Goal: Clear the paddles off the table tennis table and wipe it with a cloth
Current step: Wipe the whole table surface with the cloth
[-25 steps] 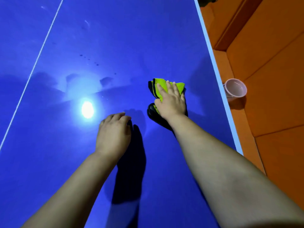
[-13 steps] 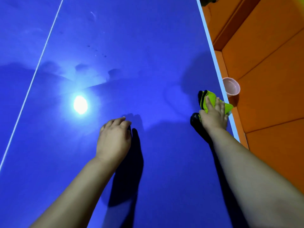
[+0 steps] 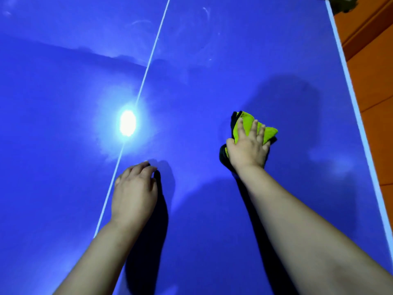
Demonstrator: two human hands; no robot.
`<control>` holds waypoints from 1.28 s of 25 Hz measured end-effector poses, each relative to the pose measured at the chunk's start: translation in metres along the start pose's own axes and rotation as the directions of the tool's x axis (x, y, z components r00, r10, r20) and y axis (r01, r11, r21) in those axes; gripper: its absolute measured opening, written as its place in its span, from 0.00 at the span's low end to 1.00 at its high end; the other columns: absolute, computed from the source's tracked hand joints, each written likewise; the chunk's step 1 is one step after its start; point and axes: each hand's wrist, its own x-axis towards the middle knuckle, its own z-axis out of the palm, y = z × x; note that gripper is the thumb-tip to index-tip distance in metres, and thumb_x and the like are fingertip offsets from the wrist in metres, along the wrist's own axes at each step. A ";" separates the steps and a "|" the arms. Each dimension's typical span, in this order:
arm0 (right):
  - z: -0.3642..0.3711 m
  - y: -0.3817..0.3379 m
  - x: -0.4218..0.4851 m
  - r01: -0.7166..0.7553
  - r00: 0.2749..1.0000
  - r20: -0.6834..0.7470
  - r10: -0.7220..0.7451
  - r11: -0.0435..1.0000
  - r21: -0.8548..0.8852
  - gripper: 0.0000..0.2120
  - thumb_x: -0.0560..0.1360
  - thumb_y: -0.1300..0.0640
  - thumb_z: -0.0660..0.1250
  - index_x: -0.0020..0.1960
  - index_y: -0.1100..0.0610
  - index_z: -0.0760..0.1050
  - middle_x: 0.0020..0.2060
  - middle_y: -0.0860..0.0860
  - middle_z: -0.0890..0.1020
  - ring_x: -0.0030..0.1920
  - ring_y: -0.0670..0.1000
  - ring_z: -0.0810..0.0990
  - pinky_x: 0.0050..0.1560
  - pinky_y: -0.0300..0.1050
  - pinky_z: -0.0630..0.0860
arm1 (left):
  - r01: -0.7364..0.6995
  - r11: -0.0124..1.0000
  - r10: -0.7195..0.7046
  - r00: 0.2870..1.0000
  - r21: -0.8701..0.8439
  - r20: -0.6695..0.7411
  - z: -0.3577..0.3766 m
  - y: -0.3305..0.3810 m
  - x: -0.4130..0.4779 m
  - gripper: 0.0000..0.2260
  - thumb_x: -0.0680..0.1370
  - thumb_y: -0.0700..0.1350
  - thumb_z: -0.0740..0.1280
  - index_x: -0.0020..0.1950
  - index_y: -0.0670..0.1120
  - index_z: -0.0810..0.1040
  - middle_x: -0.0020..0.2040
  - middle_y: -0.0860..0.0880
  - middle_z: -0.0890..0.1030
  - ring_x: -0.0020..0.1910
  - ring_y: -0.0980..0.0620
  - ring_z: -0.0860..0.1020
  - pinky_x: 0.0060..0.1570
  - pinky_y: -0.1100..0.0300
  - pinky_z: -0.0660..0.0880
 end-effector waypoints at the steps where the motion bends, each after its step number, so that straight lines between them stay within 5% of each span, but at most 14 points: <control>1: 0.004 -0.024 -0.007 0.048 0.999 -0.003 -0.048 0.999 -0.011 0.32 0.77 0.45 0.55 0.78 0.43 0.48 0.78 0.54 0.47 0.77 0.56 0.42 0.72 0.63 0.49 | 0.014 1.000 -0.014 1.000 -0.003 -0.012 -0.004 -0.014 -0.004 0.15 0.71 0.45 0.60 0.51 0.44 0.81 0.56 0.44 0.80 0.55 0.40 0.77 0.52 0.47 0.72; 10: 0.041 -0.190 -0.119 0.482 0.875 0.064 -0.480 0.876 -0.019 0.32 0.76 0.45 0.56 0.77 0.43 0.48 0.78 0.53 0.47 0.77 0.57 0.42 0.73 0.63 0.45 | 0.175 0.985 -0.175 0.976 -0.016 -0.128 -0.035 -0.122 -0.057 0.10 0.75 0.40 0.64 0.53 0.42 0.81 0.58 0.42 0.80 0.56 0.39 0.76 0.54 0.47 0.71; 17: 0.050 -0.162 -0.186 0.737 0.660 0.160 -0.734 0.674 0.050 0.33 0.76 0.46 0.59 0.78 0.43 0.48 0.78 0.51 0.45 0.77 0.54 0.40 0.75 0.60 0.44 | 0.241 0.971 -0.239 0.960 -0.008 -0.145 -0.033 -0.093 -0.071 0.15 0.75 0.40 0.66 0.61 0.39 0.77 0.64 0.40 0.75 0.62 0.37 0.72 0.59 0.45 0.68; 32: 0.008 0.152 -0.077 0.339 0.940 0.019 -0.341 0.939 0.064 0.33 0.74 0.49 0.58 0.77 0.42 0.52 0.78 0.48 0.49 0.77 0.51 0.44 0.75 0.58 0.48 | -0.075 0.996 0.073 0.997 0.049 0.040 0.066 0.162 -0.112 0.16 0.76 0.40 0.62 0.64 0.43 0.75 0.69 0.43 0.71 0.66 0.41 0.68 0.62 0.48 0.63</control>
